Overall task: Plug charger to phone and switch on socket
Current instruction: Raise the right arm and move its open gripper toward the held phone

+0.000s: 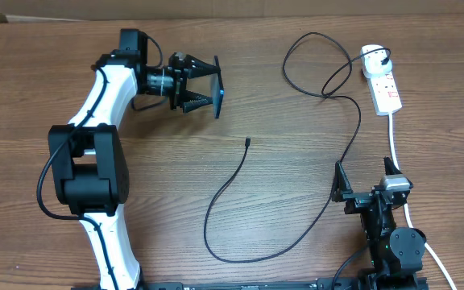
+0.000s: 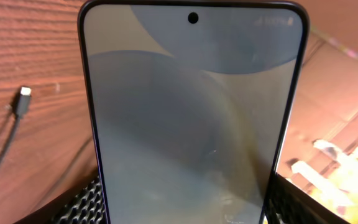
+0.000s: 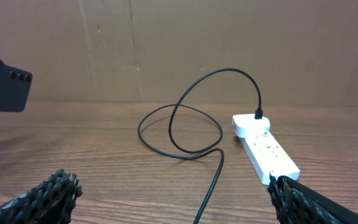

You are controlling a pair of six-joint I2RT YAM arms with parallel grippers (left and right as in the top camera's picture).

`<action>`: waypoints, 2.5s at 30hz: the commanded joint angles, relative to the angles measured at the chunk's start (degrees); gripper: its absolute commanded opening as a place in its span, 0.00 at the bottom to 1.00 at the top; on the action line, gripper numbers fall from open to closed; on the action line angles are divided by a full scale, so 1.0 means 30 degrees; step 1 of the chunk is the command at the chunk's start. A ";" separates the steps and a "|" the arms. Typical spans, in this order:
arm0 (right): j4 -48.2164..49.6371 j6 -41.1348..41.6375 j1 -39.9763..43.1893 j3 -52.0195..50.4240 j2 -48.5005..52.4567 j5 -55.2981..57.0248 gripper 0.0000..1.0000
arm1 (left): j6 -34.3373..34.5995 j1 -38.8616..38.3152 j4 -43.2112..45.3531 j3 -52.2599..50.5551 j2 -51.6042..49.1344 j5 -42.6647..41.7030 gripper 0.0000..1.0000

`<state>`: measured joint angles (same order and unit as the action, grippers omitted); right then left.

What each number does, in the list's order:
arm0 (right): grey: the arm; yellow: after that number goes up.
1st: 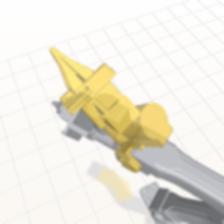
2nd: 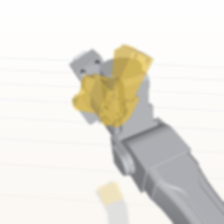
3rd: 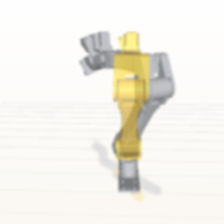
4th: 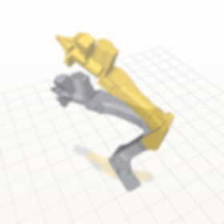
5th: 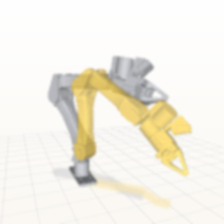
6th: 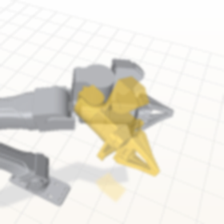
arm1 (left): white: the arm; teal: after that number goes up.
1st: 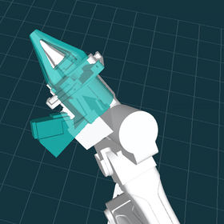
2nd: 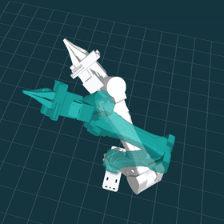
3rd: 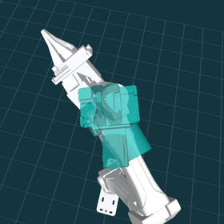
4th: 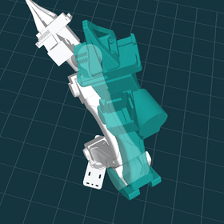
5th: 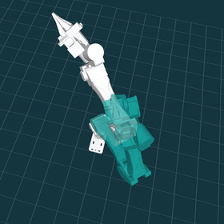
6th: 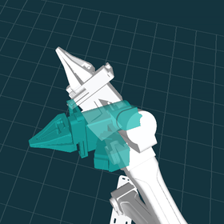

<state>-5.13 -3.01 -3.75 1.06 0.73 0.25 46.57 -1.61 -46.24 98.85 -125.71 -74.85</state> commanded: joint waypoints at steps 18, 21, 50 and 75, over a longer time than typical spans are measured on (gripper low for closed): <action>0.0109 -0.0022 0.0044 -0.0204 -0.0189 -0.0051 1.00 | 0.4648 0.0459 0.0073 0.0612 -0.0058 -0.4546 0.66; 0.0109 -0.0022 0.0036 -0.0204 -0.0189 -0.0051 1.00 | 0.4641 0.0459 0.0073 0.0612 -0.0058 -0.4969 0.66; 0.9180 0.9041 0.0044 0.0627 -0.0182 -1.3639 1.00 | 0.4918 0.0408 0.0073 0.0612 -0.0058 -0.5224 0.69; -0.9165 0.2543 0.0036 1.7311 1.7442 -2.0159 1.00 | 0.5064 0.0328 0.0066 0.0612 -0.0058 -0.4852 0.68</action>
<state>-33.50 5.50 -3.75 51.64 50.09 -43.31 61.39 -0.71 -46.19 98.85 -125.71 -86.96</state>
